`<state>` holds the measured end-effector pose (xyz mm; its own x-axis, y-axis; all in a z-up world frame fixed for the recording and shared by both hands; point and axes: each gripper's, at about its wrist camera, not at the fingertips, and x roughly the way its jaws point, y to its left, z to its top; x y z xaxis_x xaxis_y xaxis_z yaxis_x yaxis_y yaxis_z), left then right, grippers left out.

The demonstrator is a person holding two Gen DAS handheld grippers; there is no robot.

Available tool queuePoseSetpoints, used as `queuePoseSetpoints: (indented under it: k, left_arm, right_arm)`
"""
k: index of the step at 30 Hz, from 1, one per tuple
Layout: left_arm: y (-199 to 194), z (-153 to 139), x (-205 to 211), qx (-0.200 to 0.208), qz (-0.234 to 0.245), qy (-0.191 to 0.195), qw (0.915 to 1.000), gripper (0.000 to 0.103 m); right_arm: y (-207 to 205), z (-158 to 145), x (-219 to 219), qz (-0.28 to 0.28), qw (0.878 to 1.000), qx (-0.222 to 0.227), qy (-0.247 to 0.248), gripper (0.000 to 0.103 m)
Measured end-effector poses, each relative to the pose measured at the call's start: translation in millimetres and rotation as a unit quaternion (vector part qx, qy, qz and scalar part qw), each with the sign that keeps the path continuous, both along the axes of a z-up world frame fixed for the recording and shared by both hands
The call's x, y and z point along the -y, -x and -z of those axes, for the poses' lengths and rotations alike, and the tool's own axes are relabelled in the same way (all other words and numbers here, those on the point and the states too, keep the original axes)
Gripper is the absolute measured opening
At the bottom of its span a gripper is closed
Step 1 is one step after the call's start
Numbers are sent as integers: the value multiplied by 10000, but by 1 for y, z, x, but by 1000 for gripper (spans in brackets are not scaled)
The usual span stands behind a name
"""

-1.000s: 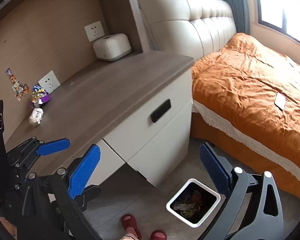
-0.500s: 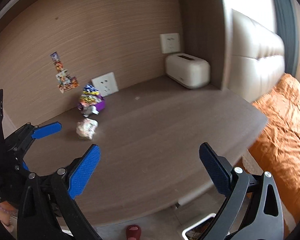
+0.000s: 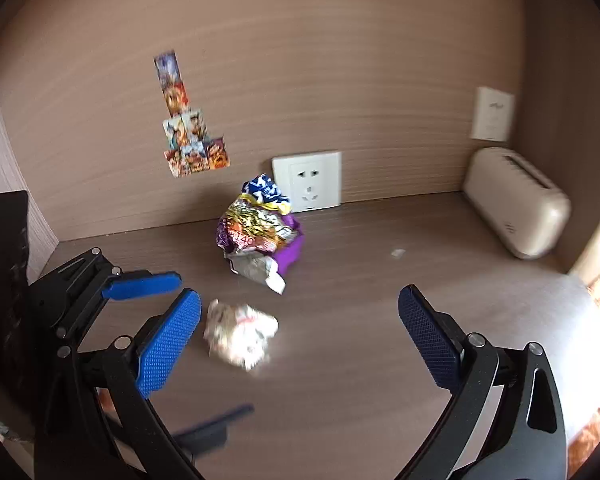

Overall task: Collect trash
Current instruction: 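Grasp the white crumpled wrapper with the left tool while the right tool grasps the purple snack bag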

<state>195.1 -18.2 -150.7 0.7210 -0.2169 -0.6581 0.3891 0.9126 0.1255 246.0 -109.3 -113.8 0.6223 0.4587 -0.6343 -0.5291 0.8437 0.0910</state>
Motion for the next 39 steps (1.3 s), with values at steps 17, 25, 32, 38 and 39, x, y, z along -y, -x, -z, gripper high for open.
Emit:
queuePoseSetpoints:
  k: [17, 25, 32, 38, 39]
  left_arm:
    - [-60, 43, -21, -1056, 109, 217, 9941, 59]
    - [-60, 45, -16, -969, -16, 211, 9951, 53]
    - [-50, 34, -15, -865, -133, 189, 9960, 52]
    - [-33, 19, -12, -725, -168, 155, 9971, 52]
    - [-32, 16, -10, -694, -163, 137, 9974, 52]
  right_arm:
    - [-97, 60, -78, -553, 9933, -992, 230, 87]
    - [-82, 58, -78, -705, 9943, -756, 251, 54]
    - [-66, 44, -61, -642, 9959, -631, 84, 47]
    - [-52, 28, -39, -560, 9973, -481, 32, 45]
    - [-50, 25, -39, -555, 9974, -460, 37, 45]
